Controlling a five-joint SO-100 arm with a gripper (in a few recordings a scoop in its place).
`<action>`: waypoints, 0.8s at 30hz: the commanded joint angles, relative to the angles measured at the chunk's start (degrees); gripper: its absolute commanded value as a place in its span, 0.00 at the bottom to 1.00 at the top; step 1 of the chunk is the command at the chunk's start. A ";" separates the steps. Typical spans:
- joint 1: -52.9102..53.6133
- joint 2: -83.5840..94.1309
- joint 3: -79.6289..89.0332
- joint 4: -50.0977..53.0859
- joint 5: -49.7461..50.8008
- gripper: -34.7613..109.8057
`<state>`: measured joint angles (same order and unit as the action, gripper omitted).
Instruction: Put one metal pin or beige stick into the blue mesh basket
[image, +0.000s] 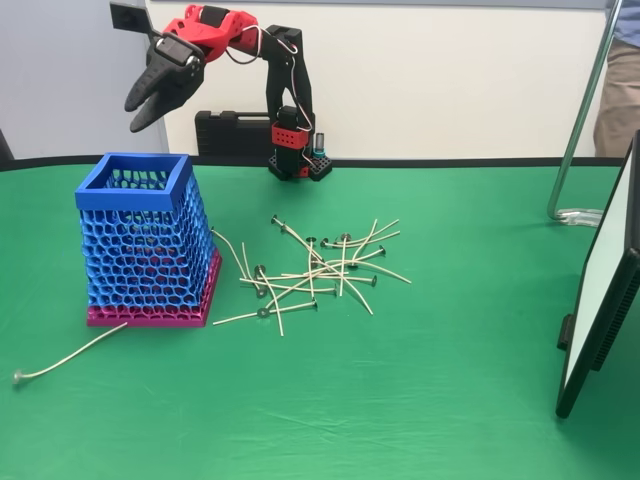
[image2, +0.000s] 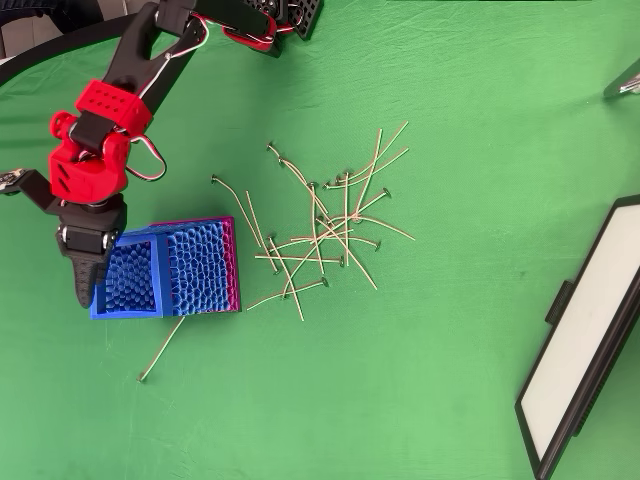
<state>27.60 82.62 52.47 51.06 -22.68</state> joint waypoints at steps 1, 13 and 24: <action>0.35 3.96 -2.37 -0.88 0.53 0.41; -0.53 10.72 4.39 -1.14 3.16 0.25; -5.45 31.55 29.27 -3.34 3.60 0.25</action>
<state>23.91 106.96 77.17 48.52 -18.90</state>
